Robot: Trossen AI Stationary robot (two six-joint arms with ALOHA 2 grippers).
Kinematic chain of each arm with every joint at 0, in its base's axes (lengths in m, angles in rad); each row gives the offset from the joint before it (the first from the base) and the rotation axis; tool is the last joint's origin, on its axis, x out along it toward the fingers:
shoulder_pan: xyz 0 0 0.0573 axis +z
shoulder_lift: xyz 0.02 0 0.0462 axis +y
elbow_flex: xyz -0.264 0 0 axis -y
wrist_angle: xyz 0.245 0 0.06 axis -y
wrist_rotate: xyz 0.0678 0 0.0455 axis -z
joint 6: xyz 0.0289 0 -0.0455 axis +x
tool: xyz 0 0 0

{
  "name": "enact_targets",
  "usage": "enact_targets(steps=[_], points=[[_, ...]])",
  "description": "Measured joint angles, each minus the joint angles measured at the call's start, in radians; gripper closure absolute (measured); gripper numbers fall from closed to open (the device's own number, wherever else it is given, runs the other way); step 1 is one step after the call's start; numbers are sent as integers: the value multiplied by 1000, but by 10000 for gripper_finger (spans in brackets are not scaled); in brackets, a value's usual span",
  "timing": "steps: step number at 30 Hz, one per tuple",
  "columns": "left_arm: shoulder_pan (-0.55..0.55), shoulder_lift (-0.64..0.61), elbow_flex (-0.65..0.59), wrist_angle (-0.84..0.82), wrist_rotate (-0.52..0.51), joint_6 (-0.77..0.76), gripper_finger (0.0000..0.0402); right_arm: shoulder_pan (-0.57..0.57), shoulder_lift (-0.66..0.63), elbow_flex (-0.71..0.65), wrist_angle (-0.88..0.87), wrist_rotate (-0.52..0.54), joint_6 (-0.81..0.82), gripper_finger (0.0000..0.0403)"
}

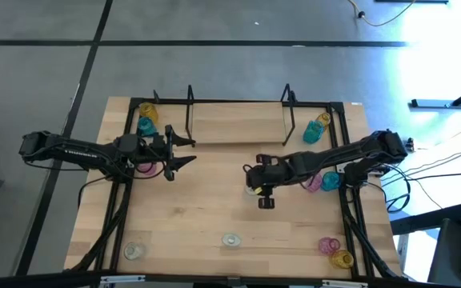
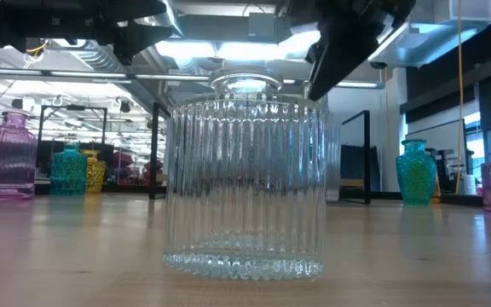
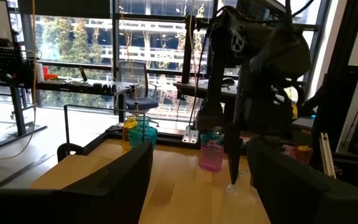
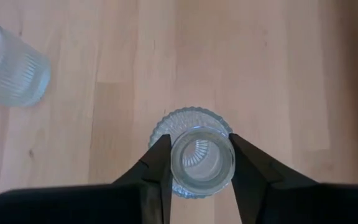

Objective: Sort vases onto shelf
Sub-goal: Put the top transparent vase on the shelf

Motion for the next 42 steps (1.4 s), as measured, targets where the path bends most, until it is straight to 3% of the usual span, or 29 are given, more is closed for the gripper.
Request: enact_targets(steps=[11,25,30,35,42], points=[[0,0,0,0,0,0,145,-71,-154,0,-112,68,-1,297],[0,0,0,-8,-20,0,145,-387,-264,1,-112,70,-120,297],[5,0,0,-124,-109,-40,145,-482,-263,1,-112,66,-155,297],[45,0,0,-254,-26,-51,145,-522,-263,1,-112,59,-158,297],[144,40,0,-352,-47,-49,145,-523,-260,1,-111,59,-182,297]])
